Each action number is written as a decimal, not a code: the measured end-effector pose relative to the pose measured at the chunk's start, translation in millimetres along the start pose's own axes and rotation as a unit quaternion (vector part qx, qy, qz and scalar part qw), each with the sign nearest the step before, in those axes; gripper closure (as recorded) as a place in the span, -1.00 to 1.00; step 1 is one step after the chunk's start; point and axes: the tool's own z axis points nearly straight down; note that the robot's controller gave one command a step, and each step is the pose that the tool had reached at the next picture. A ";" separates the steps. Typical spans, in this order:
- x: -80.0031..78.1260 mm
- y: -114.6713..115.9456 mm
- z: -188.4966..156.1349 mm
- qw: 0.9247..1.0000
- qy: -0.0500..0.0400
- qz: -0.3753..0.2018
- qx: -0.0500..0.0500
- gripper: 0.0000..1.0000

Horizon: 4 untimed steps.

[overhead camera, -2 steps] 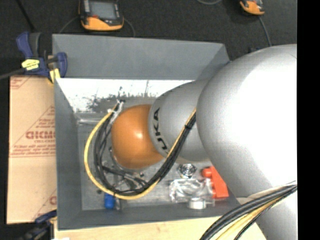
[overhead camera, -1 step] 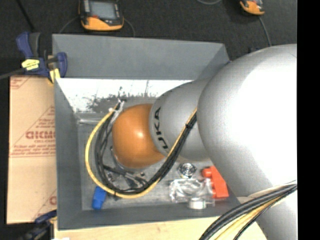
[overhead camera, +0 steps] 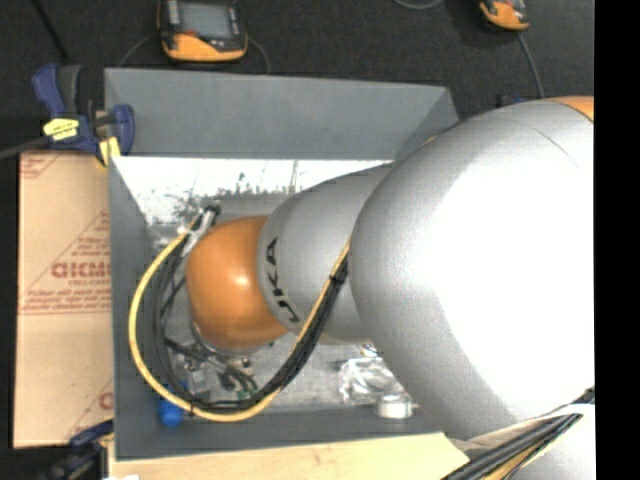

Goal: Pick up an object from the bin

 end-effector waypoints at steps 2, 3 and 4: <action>-0.2 -2.3 0.3 1.000 0.000 0.001 0.001 1.00; -28.2 -18.1 -78.4 1.000 -0.005 0.002 0.001 1.00; -39.8 -21.2 -164.5 1.000 -0.005 0.011 -0.001 1.00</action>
Offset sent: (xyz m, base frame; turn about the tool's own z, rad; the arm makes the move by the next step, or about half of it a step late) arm 0.0000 0.0000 0.0000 0.0000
